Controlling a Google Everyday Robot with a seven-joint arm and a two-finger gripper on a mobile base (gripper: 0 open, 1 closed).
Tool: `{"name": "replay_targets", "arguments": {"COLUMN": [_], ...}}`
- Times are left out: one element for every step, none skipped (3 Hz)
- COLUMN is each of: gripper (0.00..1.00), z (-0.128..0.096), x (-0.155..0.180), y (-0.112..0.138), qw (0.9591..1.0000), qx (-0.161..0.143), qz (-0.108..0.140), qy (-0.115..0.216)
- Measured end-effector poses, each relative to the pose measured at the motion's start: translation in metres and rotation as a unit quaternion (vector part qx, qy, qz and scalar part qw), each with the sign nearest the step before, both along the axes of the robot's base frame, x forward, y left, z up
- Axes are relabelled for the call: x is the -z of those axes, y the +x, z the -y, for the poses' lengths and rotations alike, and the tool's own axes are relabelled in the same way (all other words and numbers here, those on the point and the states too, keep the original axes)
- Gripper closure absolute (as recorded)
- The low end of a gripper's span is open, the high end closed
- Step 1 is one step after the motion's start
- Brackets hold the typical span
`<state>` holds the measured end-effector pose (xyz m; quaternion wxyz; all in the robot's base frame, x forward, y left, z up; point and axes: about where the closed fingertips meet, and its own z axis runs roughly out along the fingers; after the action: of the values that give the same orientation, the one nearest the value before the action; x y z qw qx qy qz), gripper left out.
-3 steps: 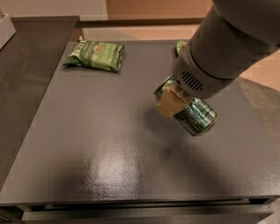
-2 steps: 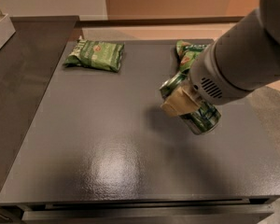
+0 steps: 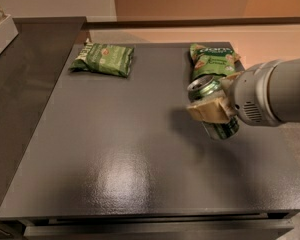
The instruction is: Place green can upright
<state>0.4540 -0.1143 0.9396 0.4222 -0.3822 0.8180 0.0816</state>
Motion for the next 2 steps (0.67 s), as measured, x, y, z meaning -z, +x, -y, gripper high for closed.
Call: {"name": "replay_targets", "arguments": {"gripper": [1.0,1.0], "z": [0.02,0.026], "x": [0.019,0.038], "y": [0.008,0.006], "qw": [0.9989,0.9952], "qx": [0.014,0.009], "qz": [0.021,0.026], "qy": [0.04,0.094]}}
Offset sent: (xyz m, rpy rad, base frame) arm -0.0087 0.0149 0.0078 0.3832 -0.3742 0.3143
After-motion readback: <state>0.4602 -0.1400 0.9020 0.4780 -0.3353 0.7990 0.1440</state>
